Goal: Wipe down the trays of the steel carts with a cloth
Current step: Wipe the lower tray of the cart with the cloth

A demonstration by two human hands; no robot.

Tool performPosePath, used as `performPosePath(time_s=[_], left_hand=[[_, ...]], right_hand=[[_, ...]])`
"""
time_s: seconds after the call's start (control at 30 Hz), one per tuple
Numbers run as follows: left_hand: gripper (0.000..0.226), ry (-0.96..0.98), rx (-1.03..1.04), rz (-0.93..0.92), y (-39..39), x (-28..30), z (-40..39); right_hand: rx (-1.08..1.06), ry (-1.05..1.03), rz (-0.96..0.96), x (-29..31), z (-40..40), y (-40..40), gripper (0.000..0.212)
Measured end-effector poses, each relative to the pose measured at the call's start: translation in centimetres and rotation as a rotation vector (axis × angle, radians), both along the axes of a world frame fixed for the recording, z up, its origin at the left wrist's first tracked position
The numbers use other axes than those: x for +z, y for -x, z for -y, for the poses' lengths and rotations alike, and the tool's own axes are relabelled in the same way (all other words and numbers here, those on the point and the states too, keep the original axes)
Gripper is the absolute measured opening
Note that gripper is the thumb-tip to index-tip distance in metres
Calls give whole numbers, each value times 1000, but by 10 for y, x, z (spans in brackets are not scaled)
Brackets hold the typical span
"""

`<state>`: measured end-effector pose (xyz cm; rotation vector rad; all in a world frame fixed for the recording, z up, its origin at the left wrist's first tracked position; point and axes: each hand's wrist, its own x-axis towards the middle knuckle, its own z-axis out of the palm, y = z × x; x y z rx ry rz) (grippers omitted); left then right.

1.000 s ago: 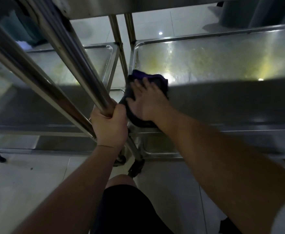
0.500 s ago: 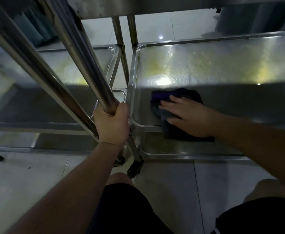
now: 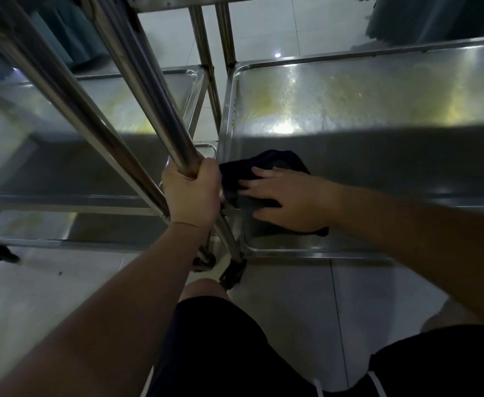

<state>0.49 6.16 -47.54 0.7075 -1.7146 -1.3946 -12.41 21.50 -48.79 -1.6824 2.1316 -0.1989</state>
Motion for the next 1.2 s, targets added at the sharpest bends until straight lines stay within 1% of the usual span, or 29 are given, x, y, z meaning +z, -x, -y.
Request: performPosePath(time_s=[0.1, 0.17, 0.23, 0.3, 0.33, 0.37, 0.43, 0.5, 0.57, 0.63, 0.73, 0.83, 0.9, 0.97, 1.07, 1.13, 1.2], left_hand=[[36, 30, -31, 28, -2, 2, 1], [40, 33, -17, 24, -2, 2, 2], [42, 13, -9, 14, -1, 1, 2], [41, -4, -10, 12, 1, 0, 1], [41, -7, -7, 12, 1, -1, 2], [40, -7, -7, 8, 2, -3, 2], [40, -1, -11, -1, 2, -6, 4], [39, 9, -10, -4, 2, -9, 6], [39, 9, -1, -5, 2, -10, 7], [41, 21, 8, 1, 2, -9, 7], [41, 54, 8, -2, 2, -5, 6], [39, 55, -12, 4, 0, -3, 5], [37, 43, -31, -2, -1, -3, 4], [34, 25, -43, -19, -2, -3, 4], [31, 18, -52, -40, -2, -2, 1], [32, 17, -46, -35, -2, -2, 0], [34, 21, -34, -23, -3, -1, 0]], right_hand=[[-49, -32, 49, 11, -50, 31, 58], [-110, -67, 29, 15, -90, 46, 56], [-230, -94, -9, 18, -125, 52, 57], [-413, -86, -48, 14, -143, 62, 69], [-498, -76, -93, 8, -143, 72, 76], [-587, -66, -153, 2, -136, 80, 78], [-786, -39, -233, -6, -104, 91, 74], [-959, -25, -250, -10, -57, 96, 77], [-1015, -34, -238, -10, -5, 94, 82], [-930, -9, -222, -8, 46, 84, 81], [-667, 82, -186, -7, 116, 54, 76], [-457, 86, -149, -6, 145, 41, 70], [-329, 98, -158, -2, 132, 45, 66], [-241, 155, -142, -4, 101, 41, 65], [-141, 195, -115, -13, 45, 21, 71], [-151, 150, -135, -17, 33, 31, 76], [-264, 122, -186, -14, 47, 54, 74]])
